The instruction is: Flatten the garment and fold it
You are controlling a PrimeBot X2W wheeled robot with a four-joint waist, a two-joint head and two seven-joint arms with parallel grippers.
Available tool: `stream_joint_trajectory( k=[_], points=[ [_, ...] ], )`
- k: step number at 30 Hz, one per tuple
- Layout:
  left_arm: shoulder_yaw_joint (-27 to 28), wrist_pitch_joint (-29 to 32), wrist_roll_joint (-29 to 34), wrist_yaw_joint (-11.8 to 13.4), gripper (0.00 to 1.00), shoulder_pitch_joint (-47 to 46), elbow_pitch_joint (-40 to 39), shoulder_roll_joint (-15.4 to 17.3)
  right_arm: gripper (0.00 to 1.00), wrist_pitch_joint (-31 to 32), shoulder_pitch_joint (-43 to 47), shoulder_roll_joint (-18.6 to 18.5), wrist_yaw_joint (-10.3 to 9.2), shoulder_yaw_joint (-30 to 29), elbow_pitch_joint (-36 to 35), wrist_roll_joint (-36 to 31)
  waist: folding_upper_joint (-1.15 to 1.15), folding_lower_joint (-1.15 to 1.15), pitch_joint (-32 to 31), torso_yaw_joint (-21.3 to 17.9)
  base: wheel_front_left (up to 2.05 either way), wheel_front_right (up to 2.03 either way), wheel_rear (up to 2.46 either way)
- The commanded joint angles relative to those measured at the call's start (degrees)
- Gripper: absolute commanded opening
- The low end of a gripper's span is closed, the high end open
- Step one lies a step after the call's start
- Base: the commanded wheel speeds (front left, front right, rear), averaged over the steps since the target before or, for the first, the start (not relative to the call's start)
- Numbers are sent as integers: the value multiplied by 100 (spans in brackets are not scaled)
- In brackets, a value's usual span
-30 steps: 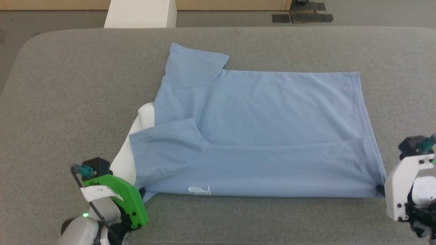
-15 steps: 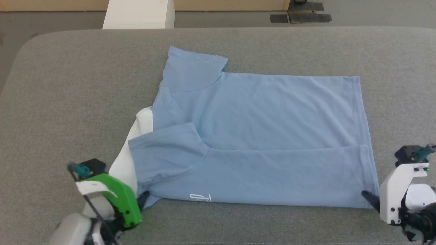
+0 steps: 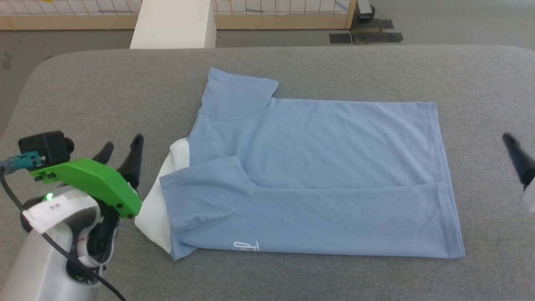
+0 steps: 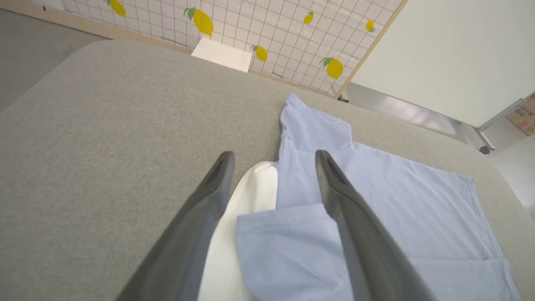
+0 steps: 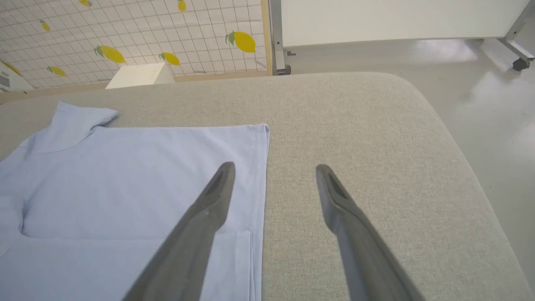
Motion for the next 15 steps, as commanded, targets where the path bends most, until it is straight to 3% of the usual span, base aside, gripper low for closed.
stream_joint_trajectory(
  k=[1,5,9,15],
  points=[
    [-9,-371,138,-147,100,-115,119,-107,100,-276,-104,21,-8,-28,-35,-101,0,0,76,-12,0,0,0],
    [-99,-1537,472,-586,100,-369,629,-360,100,-1007,-284,76,-8,-84,30,-239,0,0,231,-29,0,0,0],
    [-185,-2570,837,-824,100,-681,1163,-568,100,-1492,-388,88,-8,-78,181,-314,0,0,443,-20,0,0,0],
    [-414,-3274,1155,-1079,100,-1481,1928,-843,100,-1909,-659,66,-8,-70,363,-350,0,0,986,18,0,0,0]
  ],
)
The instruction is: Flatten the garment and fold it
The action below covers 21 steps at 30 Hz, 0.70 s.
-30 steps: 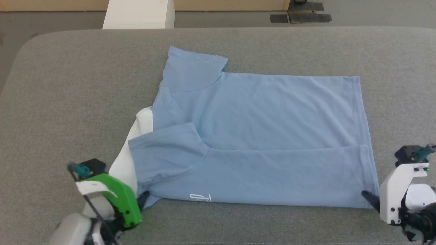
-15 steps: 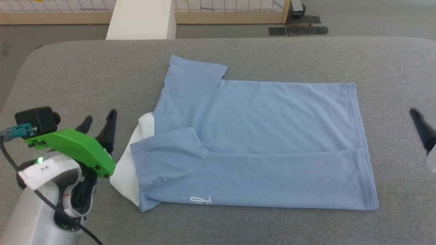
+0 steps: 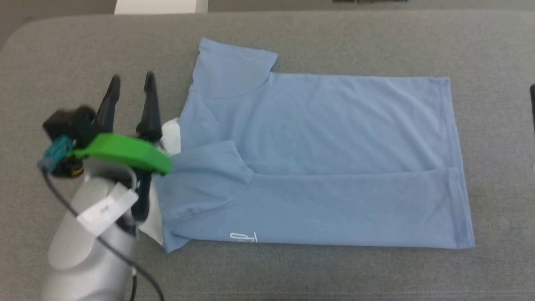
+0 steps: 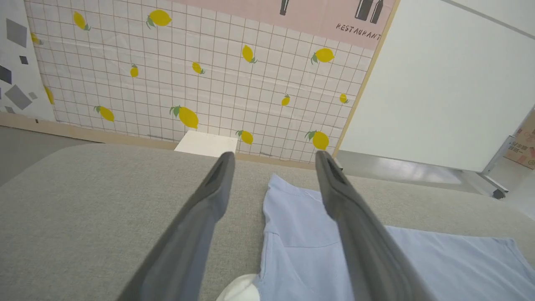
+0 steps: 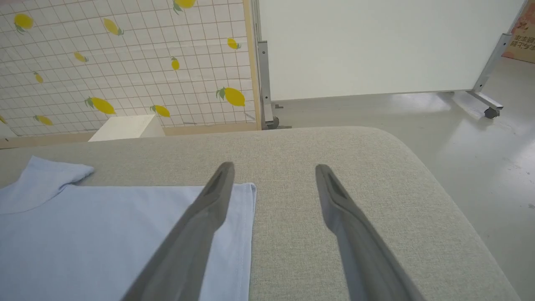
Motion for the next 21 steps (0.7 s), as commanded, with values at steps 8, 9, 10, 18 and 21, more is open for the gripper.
stream_joint_trajectory(
  k=[8,9,10,18,21],
  points=[
    [-411,577,284,-473,100,-2796,1854,-216,100,-216,-1247,69,-8,445,146,-44,-1,0,1528,-244,0,0,0],
    [-446,783,288,-491,100,-3078,2083,-216,100,-243,-1357,90,-8,506,157,-35,-1,0,1643,-307,0,0,0],
    [-483,931,309,-496,100,-3293,2241,-219,100,-267,-1432,101,-8,555,169,-29,-1,0,1718,-349,0,0,0],
    [-814,3004,442,-318,100,-4817,3649,-129,100,-470,-1700,150,-8,856,226,42,-1,0,2215,-710,0,0,0],
    [-948,4015,504,-71,100,-5190,4031,-118,100,-533,-1660,131,-8,874,225,55,-1,0,2322,-785,0,0,0]
  ],
)
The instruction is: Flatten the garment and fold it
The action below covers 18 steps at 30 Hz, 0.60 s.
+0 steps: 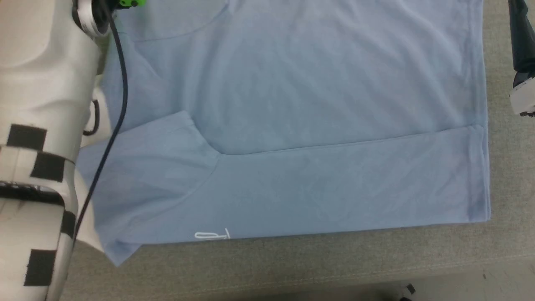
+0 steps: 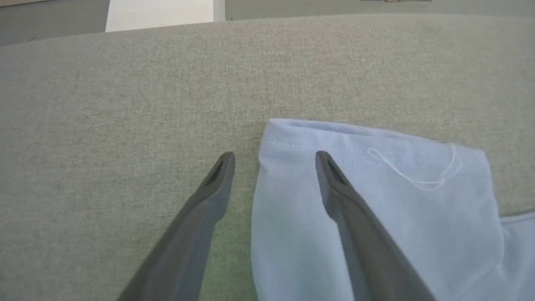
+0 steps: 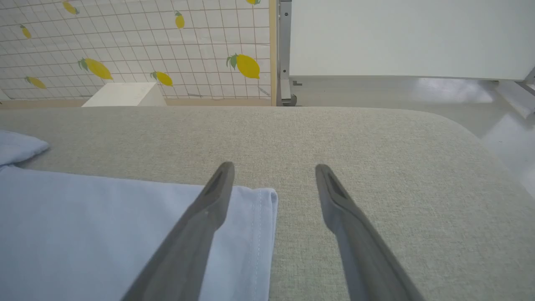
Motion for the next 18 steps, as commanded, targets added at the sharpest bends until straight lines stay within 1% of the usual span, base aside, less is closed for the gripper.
stream_joint_trajectory(
  k=[1,2,4,7,8,9,10,11,14,16,18],
  points=[
    [-68,311,131,88,100,-172,108,48,100,-57,-28,-5,-8,4,-2,34,0,-1,293,-282,0,0,0],
    [-115,629,151,158,100,-252,204,58,100,-83,-10,-9,-8,-3,-2,37,0,-1,313,-298,0,0,0],
    [-221,1040,227,251,100,-360,286,86,100,-111,16,-15,-8,-12,-7,43,0,-1,354,-318,0,0,0],
    [-433,1471,387,301,100,-402,324,144,100,-135,34,-20,-8,-14,-16,60,0,-1,396,-335,0,0,0],
    [-478,1658,392,302,93,-370,345,146,100,-138,31,-22,-8,-16,-20,63,0,-1,406,-335,0,0,0],
    [-466,1764,353,312,40,-349,334,135,100,-134,25,-23,-8,-16,-27,65,0,-1,416,-333,0,0,0],
    [-434,1866,290,328,0,-315,306,118,100,-127,9,-32,-8,-3,-44,65,0,-1,428,-328,0,0,0],
    [-428,1945,258,334,0,-283,277,111,100,-118,-4,-41,-8,0,-56,62,0,-1,430,-318,0,0,0],
    [-273,1835,72,377,0,-167,-45,93,100,63,-69,-156,-8,30,-96,56,0,-1,416,-230,0,0,0],
    [-148,1687,-58,387,0,-115,-236,72,100,274,-148,-254,-8,66,-118,60,0,-1,387,-178,0,0,0],
    [-3,1481,-202,384,0,-54,-445,49,100,663,-308,-374,-8,141,-128,90,0,-1,332,-130,0,0,0]
  ],
)
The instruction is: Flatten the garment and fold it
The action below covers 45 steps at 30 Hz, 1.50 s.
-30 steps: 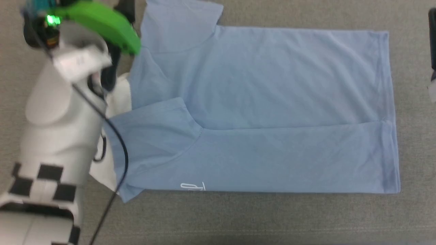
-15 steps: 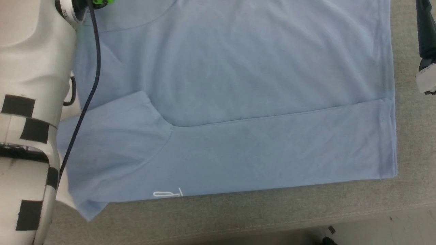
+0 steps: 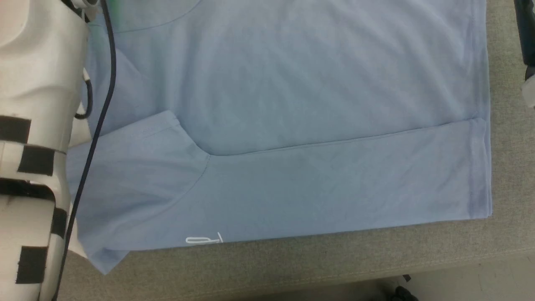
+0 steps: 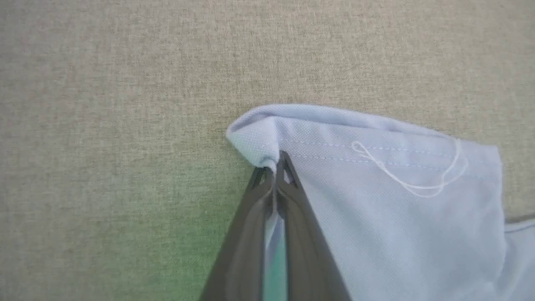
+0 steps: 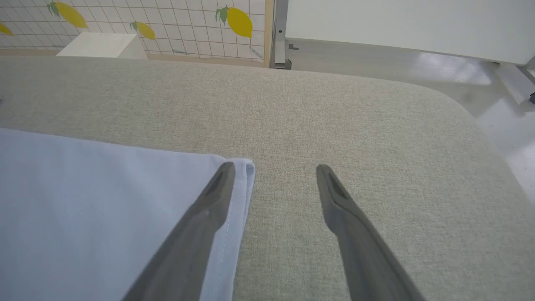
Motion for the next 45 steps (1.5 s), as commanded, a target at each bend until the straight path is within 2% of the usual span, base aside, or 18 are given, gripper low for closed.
stream_joint_trajectory(
  k=[1,6,10,13,17,26,28,29,32,35,38,45],
  points=[
    [32,-57,-92,-5,0,229,-52,-42,100,277,-241,-87,-8,72,-36,48,0,-1,-88,67,0,0,0],
    [222,-410,-320,-95,0,391,-550,-89,100,2123,-875,-395,-8,321,245,57,0,-1,-228,232,0,0,0],
    [205,-423,-383,-160,0,486,-980,-106,100,3554,-1365,-604,-8,606,487,3,0,-1,-231,474,0,0,0],
    [178,-368,-405,-167,0,520,-1264,-107,100,4074,-1618,-710,-8,805,580,-69,0,-1,-170,627,0,0,0],
    [176,-297,-436,-143,0,578,-1586,-62,100,4459,-1807,-784,-8,993,745,-275,0,-1,-53,762,0,0,0],
    [178,-232,-520,-84,0,792,-2041,-10,100,4759,-1710,-764,-8,1073,1045,-388,0,-1,132,885,0,0,0],
    [179,-227,-536,-81,0,822,-2086,6,5,4749,-1694,-753,-8,1047,1056,-377,0,-1,140,886,0,0,0],
    [177,-233,-539,-85,0,839,-2098,14,0,4768,-1683,-746,-8,1043,1064,-348,0,-1,131,883,0,0,0],
    [210,-363,-586,-140,0,919,-2139,27,0,4634,-1709,-731,-8,959,1013,-304,0,-1,46,856,0,0,0],
    [253,-547,-644,-205,0,1019,-2166,15,0,4224,-1738,-643,-8,742,968,-316,0,-1,-128,847,0,0,0],
    [341,-711,-756,-276,0,1163,-2232,21,0,3850,-1667,-494,-8,607,923,-191,0,-1,-421,826,0,0,0],
    [468,-933,-1017,-472,0,1801,-2578,134,0,3288,-973,-568,-8,621,836,47,0,-1,-1248,835,0,0,0]
  ],
)
